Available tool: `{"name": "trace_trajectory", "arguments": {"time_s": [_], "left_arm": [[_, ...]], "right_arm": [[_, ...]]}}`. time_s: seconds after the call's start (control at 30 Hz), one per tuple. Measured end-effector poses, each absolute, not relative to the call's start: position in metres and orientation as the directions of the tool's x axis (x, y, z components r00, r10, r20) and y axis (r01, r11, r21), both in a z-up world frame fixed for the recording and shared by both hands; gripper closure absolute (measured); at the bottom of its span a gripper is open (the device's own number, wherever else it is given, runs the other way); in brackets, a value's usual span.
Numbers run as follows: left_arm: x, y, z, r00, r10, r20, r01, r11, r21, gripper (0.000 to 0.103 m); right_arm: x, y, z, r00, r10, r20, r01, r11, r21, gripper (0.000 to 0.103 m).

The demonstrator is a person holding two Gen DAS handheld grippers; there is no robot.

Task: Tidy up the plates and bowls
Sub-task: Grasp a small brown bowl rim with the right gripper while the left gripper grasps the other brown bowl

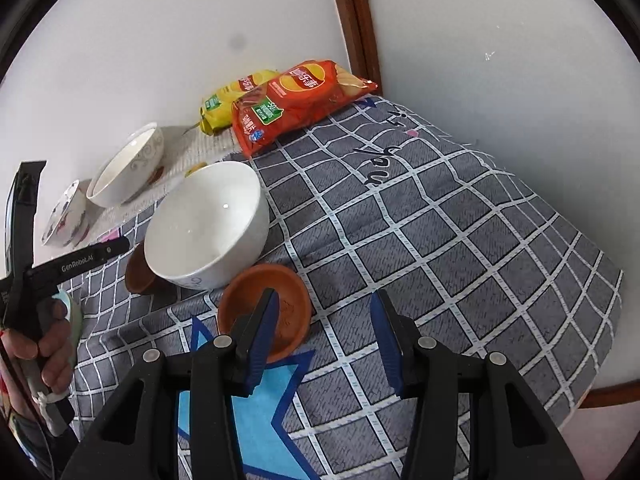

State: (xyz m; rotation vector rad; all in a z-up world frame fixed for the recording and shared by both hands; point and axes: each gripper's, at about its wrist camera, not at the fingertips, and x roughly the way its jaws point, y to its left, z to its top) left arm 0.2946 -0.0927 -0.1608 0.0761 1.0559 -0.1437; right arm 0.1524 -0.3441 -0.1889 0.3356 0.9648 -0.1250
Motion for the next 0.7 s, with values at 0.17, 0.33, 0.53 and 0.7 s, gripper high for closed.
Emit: {"name": "trace_trajectory", "arguments": {"time_s": [0.17, 0.33, 0.53, 0.7], "left_arm": [[0.294, -0.093, -0.169, 0.477, -0.095, -0.874, 0.185, 0.983, -0.006, 0.052], [0.295, -0.092, -0.175, 0.472, -0.11, -0.875, 0.186, 0.982, -0.023, 0.052], [0.296, -0.092, -0.181, 0.463, -0.108, -0.879, 0.184, 0.983, -0.024, 0.052], [0.296, -0.094, -0.188, 0.452, -0.104, -0.886, 0.184, 0.983, -0.021, 0.052]], "right_arm": [[0.156, -0.337, -0.199, 0.553, 0.037, -0.832, 0.251, 0.945, 0.209, 0.056], [0.157, -0.329, -0.212, 0.543, -0.002, -0.84, 0.244, 0.957, 0.155, 0.056], [0.157, -0.329, -0.225, 0.537, 0.018, -0.843, 0.238, 0.956, 0.172, 0.056], [0.155, -0.333, -0.224, 0.555, 0.021, -0.832, 0.249, 0.949, 0.191, 0.057]]}}
